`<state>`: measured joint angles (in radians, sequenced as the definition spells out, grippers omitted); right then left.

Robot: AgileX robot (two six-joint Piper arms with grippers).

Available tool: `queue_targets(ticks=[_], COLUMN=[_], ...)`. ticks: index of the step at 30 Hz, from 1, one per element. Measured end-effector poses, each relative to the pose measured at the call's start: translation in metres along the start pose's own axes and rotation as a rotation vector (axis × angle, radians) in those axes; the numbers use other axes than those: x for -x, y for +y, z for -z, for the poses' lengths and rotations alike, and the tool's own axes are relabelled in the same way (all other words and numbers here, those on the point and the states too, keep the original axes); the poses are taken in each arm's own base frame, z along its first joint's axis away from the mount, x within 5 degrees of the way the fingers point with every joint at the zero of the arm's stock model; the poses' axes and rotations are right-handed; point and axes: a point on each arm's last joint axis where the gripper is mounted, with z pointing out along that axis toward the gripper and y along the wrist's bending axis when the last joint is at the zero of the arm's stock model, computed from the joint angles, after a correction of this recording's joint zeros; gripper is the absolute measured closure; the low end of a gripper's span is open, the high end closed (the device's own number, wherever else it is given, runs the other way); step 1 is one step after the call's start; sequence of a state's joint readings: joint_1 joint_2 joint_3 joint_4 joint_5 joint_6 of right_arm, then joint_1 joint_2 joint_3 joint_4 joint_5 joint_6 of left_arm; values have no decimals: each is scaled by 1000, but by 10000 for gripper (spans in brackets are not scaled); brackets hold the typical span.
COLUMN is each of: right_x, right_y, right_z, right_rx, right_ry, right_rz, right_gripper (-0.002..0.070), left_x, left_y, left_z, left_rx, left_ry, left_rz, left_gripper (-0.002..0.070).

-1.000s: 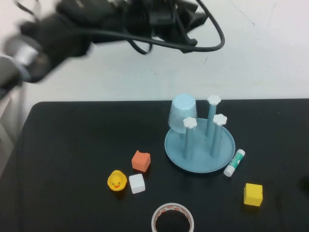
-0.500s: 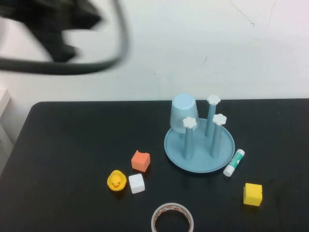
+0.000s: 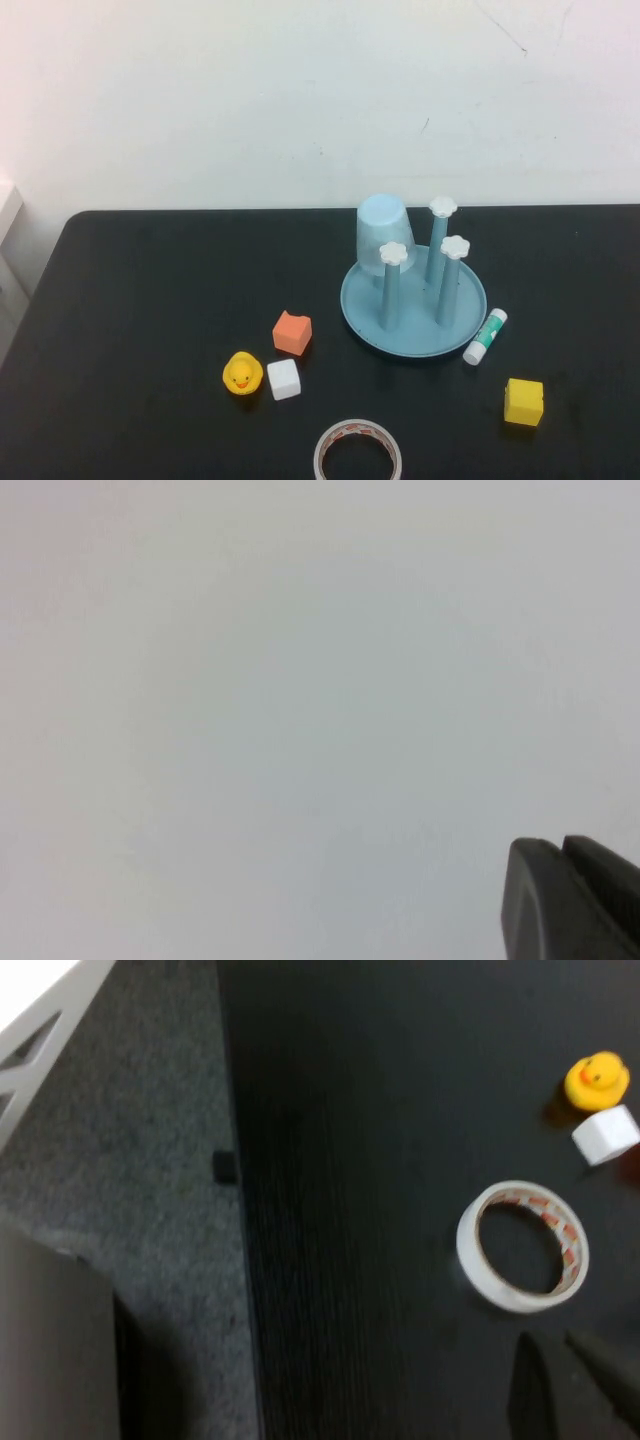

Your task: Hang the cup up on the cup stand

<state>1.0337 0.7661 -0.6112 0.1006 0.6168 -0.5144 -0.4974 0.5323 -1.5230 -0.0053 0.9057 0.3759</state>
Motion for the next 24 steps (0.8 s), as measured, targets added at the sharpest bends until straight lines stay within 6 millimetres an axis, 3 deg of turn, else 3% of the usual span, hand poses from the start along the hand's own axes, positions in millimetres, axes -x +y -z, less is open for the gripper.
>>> queue_targets(ticks=[2,4,12,24], right_x=[1,3,3,3], right_y=[-1,-1,-2,-2], right_z=[0,0,-1,-1], right_rx=[-8,-16,-21,-22], right_ry=[-15,-29,-35,-32], right_rz=[-1,-3,-2,-1], right_gripper=[678,678,678,678], left_x=[-17,-34,-105,-159], left_y=[-6,-13,-42,-69], left_z=[12,10,-45,-69], left_rx=[23,27,-36,-134], left_ry=[-48,-60,65,190], left_rz=[19,37,68,185], left_gripper=[675,675,675,675])
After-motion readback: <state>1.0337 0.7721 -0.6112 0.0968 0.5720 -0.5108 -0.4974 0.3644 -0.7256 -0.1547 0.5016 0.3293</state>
